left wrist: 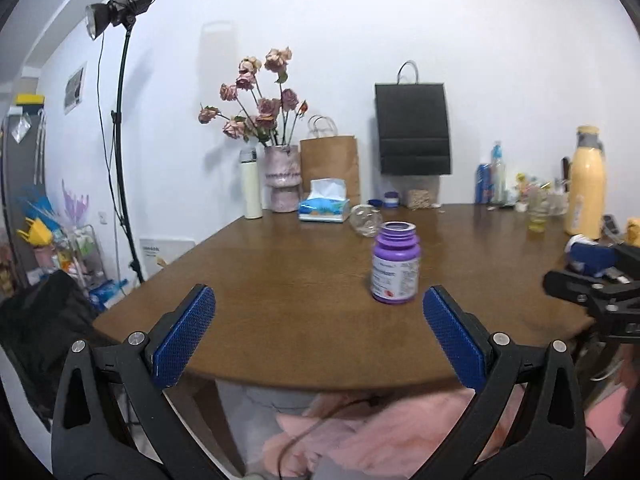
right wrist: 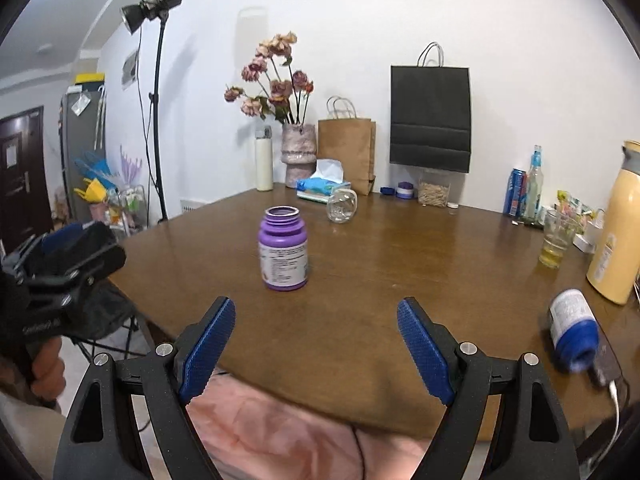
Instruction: Flip cup upright
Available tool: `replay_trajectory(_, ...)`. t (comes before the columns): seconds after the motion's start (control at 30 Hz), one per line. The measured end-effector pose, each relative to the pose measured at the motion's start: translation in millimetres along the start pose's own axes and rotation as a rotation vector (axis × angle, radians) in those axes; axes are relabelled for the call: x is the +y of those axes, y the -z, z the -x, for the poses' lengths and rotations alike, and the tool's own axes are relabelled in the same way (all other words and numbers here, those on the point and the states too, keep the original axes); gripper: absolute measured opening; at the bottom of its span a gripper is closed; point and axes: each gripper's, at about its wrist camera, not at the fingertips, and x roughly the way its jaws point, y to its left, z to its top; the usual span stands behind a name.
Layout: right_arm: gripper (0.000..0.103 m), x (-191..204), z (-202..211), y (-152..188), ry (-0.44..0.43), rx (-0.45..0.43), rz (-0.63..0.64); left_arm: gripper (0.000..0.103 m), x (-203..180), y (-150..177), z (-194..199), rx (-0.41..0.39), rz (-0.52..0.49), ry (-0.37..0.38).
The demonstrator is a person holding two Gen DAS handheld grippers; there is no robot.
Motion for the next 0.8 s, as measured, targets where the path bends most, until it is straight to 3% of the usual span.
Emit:
replay_trajectory(0.23,0.087,4,23,15,0.013,-0.042,-0.039,0.103,-4,1,23,-0.088,-0.010,0.024)
replay_trajectory(0.8,0.087,8,24,17,0.017,-0.033,-0.036,0.103,-3,1,24,-0.078,-0.007,0.031)
